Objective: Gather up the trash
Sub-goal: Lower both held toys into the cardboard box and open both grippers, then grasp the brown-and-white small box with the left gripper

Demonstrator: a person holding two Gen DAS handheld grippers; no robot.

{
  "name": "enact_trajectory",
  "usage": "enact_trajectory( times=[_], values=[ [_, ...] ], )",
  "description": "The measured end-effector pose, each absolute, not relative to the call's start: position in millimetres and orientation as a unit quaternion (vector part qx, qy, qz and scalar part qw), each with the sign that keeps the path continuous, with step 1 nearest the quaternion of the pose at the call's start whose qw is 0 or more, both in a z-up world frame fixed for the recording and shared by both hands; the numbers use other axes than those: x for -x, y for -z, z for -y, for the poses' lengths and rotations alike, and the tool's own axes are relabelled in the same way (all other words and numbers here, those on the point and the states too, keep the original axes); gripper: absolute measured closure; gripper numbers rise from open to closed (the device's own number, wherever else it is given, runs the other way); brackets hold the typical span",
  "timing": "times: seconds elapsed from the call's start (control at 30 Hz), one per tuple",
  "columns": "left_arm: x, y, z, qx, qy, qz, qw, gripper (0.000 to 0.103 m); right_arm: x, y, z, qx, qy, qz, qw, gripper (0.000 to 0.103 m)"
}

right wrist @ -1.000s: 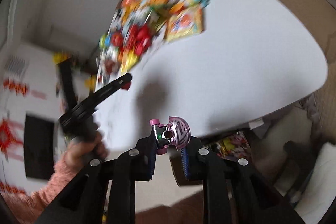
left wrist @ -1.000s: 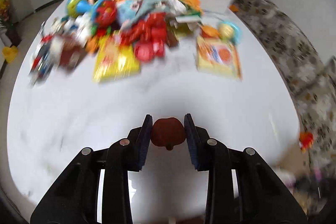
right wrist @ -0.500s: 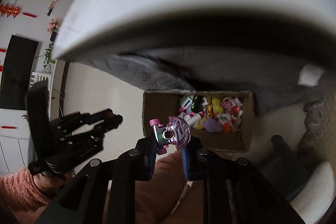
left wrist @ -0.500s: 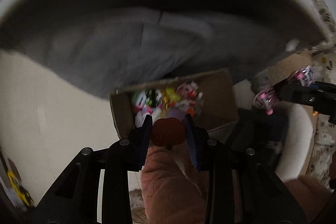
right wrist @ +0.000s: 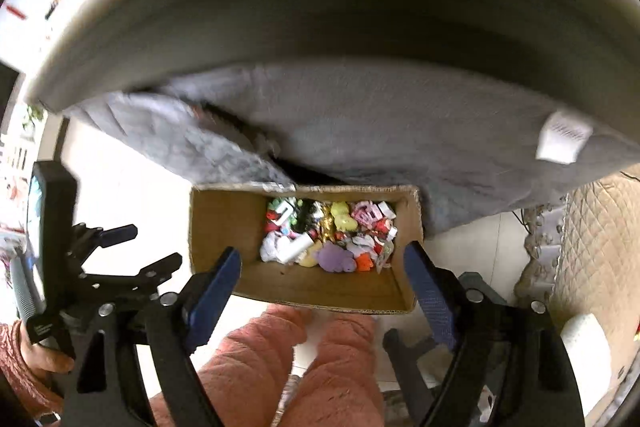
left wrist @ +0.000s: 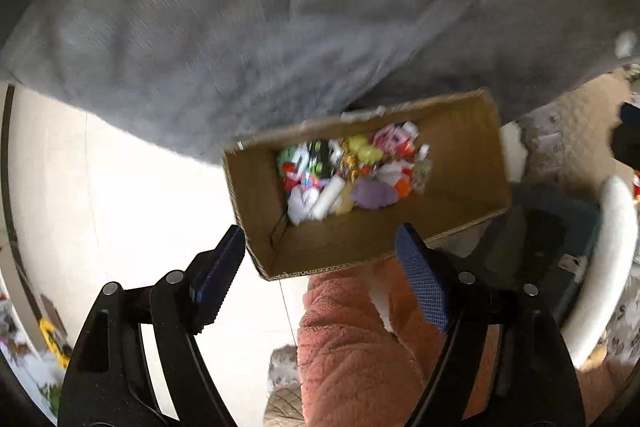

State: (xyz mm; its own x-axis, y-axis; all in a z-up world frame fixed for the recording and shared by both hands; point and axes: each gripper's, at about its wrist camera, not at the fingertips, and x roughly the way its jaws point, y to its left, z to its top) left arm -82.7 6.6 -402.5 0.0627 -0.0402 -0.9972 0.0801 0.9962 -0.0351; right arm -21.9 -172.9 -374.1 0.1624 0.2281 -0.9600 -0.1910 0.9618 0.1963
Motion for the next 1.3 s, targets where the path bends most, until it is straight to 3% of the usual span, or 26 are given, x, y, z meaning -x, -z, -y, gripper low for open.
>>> enact_trajectory(
  times=[0.1,0.3,0.4,0.5,0.73,0.8,0.83,0.97,1.07,1.3],
  values=[
    [83.3,339.3,-18.7,-0.006,0.061,-0.639,0.767,0.026,23.7,329.4,179.7,-0.032,-0.154,-0.613,0.775,0.017],
    [31.4,191.7,-57.5,-0.005,0.083,-0.461,0.883,0.014,31.0,253.6,174.3,-0.068,-0.173,-0.560,0.807,0.014],
    [-21.7,164.5,-70.2,-0.026,0.080,-0.398,0.914,0.012,26.6,233.4,172.1,-0.102,-0.167,-0.542,0.818,0.013],
    [-100.2,164.0,-75.2,-0.072,0.071,-0.381,0.919,0.012,25.0,221.2,171.0,-0.097,-0.149,-0.530,0.829,0.013],
    [-217.1,190.3,-84.1,-0.068,0.087,-0.409,0.906,0.012,40.4,211.6,194.6,-0.115,-0.079,-0.517,0.845,0.013],
    [-237.7,196.9,-82.8,-0.076,0.090,-0.421,0.899,0.026,45.4,216.2,202.1,-0.130,-0.055,-0.523,0.841,0.013],
    [-244.9,202.8,-77.9,-0.093,0.085,-0.432,0.893,0.049,48.8,218.1,204.3,-0.134,-0.050,-0.524,0.840,0.013],
    [-248.0,202.9,-67.2,-0.139,0.083,-0.428,0.889,0.052,51.2,217.0,212.4,-0.148,-0.025,-0.518,0.842,0.013],
    [-237.6,193.9,-73.3,-0.103,0.099,-0.436,0.888,0.052,43.2,208.5,219.4,-0.165,-0.023,-0.506,0.847,0.013],
    [-140.2,157.3,-83.0,-0.048,0.137,-0.399,0.905,0.052,-40.6,195.2,234.8,-0.155,-0.006,-0.481,0.863,0.008]
  ],
)
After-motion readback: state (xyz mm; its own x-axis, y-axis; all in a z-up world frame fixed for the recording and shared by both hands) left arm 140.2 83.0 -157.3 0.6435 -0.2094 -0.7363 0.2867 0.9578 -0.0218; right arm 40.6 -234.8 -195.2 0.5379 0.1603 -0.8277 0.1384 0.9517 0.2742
